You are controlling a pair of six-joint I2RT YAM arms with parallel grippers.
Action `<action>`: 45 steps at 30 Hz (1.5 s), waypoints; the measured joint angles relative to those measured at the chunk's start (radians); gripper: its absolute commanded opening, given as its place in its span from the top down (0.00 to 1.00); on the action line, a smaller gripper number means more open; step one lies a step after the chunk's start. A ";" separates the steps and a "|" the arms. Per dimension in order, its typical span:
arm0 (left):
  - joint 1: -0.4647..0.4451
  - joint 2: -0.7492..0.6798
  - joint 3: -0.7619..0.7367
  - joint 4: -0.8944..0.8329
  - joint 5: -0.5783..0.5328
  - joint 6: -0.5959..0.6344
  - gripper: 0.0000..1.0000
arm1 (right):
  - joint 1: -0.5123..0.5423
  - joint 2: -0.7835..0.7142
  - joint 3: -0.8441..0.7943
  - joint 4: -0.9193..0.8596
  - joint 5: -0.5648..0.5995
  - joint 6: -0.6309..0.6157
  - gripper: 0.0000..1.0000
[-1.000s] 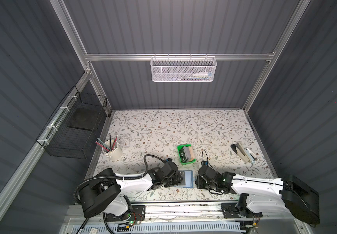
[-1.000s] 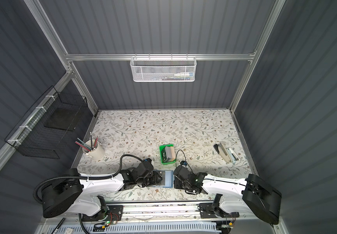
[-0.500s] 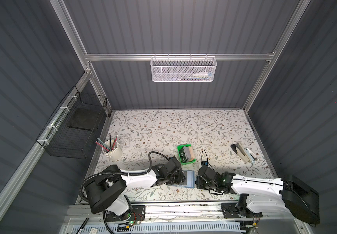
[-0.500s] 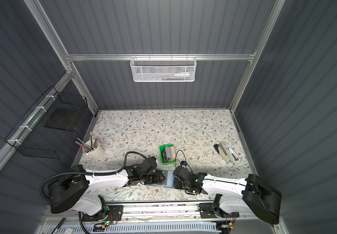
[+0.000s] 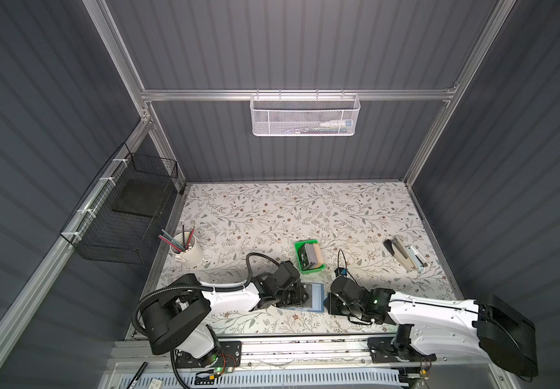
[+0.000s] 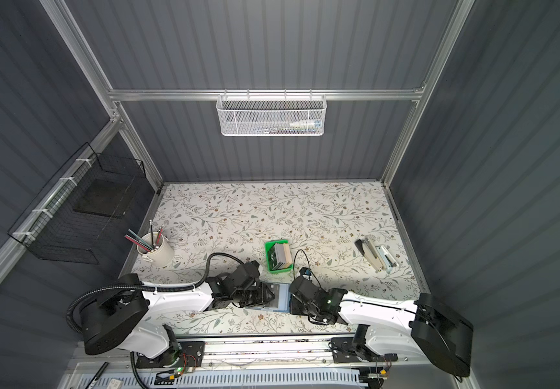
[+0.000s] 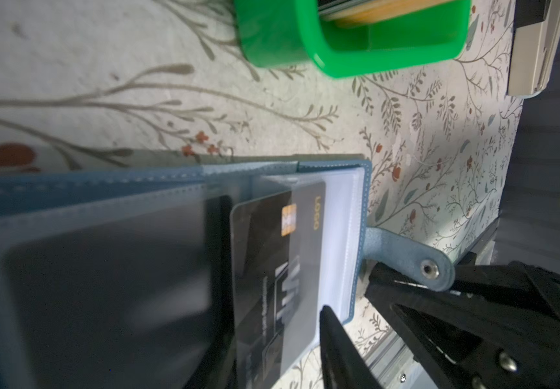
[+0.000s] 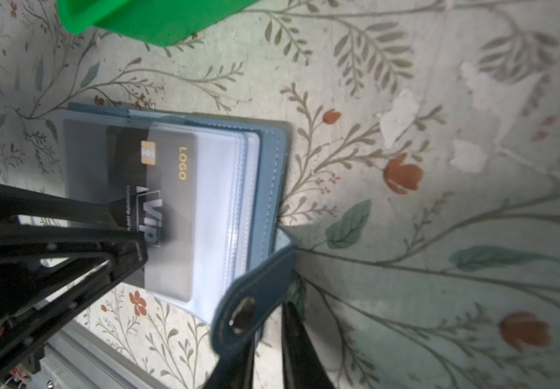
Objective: Put the credit cards into the card holder
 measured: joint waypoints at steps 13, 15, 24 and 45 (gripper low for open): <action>-0.002 -0.009 -0.011 0.021 0.003 -0.036 0.54 | 0.001 0.089 0.032 0.008 -0.013 0.004 0.85; -0.002 -0.024 -0.009 -0.014 -0.004 -0.031 0.53 | 0.001 0.098 0.040 0.003 -0.013 0.005 0.85; 0.047 -0.065 0.044 -0.207 -0.011 0.048 0.47 | 0.001 0.121 0.061 -0.012 -0.008 0.004 0.87; 0.077 -0.013 0.078 -0.224 0.052 0.108 0.59 | 0.013 0.133 0.074 -0.026 0.010 0.004 0.88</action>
